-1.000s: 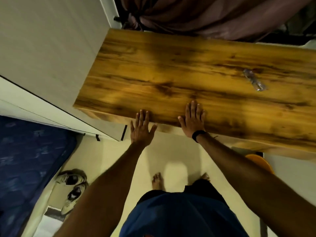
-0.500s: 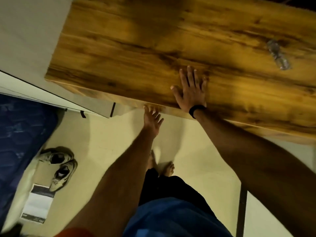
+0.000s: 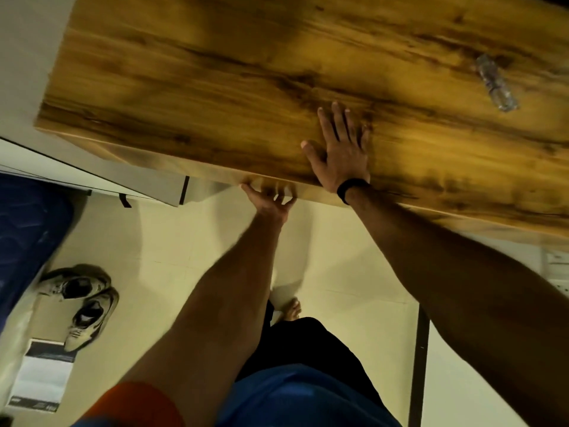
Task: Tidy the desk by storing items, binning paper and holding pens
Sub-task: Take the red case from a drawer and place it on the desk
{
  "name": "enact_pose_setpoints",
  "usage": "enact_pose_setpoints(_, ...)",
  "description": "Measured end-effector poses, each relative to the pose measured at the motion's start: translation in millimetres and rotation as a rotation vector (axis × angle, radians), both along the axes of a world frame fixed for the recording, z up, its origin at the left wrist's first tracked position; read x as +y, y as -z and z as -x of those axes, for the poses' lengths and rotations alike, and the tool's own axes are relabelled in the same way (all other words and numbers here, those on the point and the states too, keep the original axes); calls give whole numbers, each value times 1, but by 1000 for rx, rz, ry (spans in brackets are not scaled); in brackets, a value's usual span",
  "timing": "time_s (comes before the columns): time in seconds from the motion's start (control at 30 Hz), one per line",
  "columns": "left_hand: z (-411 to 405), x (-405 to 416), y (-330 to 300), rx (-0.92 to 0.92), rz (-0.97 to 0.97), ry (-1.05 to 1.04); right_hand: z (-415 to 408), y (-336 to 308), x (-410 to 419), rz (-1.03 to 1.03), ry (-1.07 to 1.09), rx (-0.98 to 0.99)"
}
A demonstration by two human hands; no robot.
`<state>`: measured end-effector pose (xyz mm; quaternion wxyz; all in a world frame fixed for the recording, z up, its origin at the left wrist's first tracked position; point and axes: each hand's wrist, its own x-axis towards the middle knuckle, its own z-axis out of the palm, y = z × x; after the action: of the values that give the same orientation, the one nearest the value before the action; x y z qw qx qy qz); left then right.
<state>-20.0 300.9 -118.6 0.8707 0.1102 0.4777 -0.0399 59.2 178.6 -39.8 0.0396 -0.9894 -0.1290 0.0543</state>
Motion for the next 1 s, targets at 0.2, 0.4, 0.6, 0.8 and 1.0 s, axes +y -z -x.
enact_pose_setpoints(0.2,2,1,-7,-5,24,-28,1,-1,0,-9,9,-4)
enact_pose_setpoints(0.4,36,-6,-9,76,12,-37,4,-2,-1,-18,14,7)
enact_pose_setpoints(0.6,107,-1,-7,181,8,-17,16,-5,-5,-1,13,38)
enact_pose_setpoints(0.8,165,6,-12,178,-30,-6,63,-5,-20,-34,48,109)
enact_pose_setpoints(1.0,202,6,-55,109,-217,-57,143,4,-51,-24,-49,123)
